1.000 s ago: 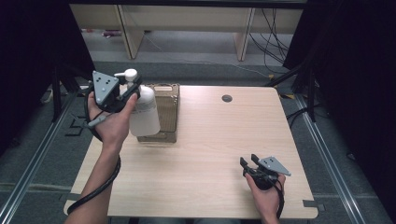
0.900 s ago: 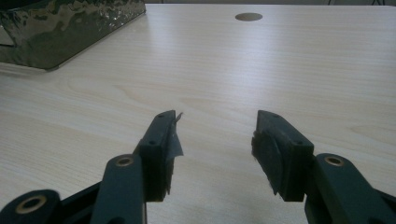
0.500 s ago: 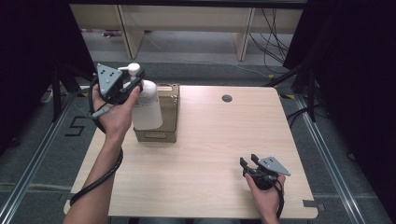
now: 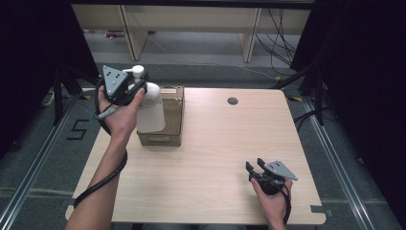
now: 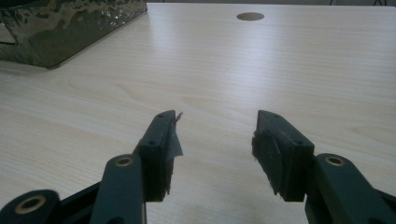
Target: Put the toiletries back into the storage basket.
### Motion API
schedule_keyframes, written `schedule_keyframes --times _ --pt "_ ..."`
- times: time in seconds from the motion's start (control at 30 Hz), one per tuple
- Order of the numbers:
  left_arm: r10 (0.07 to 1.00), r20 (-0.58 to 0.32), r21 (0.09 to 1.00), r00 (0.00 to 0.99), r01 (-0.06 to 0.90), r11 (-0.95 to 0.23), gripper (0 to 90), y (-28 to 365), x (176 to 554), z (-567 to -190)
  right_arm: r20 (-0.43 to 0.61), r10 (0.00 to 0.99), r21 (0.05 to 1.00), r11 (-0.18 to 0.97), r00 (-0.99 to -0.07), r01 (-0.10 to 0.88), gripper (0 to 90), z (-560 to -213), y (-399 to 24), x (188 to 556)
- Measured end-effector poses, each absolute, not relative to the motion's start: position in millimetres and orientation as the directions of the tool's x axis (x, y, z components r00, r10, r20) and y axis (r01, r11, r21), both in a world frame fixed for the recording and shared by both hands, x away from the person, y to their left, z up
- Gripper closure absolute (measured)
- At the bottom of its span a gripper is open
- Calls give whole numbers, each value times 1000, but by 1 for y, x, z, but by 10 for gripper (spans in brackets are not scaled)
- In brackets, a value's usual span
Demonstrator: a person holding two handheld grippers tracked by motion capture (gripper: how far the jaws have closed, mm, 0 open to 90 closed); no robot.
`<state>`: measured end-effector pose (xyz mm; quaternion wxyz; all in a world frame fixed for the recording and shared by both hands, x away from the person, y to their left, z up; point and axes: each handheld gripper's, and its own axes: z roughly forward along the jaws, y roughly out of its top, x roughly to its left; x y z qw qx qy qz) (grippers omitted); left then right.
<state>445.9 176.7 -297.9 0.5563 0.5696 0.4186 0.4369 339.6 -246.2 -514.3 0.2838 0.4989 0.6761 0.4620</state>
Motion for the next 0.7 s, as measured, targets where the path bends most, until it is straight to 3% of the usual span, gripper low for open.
schedule_keyframes --times 0.4,0.7 --pt "961 31 999 275 8 -35 593 178 452 -310 114 938 900 43 -329 434 492 -514 -244 339" --pt "959 33 999 280 11 -37 593 177 453 -314 74 938 906 80 -340 416 491 -514 -246 339"
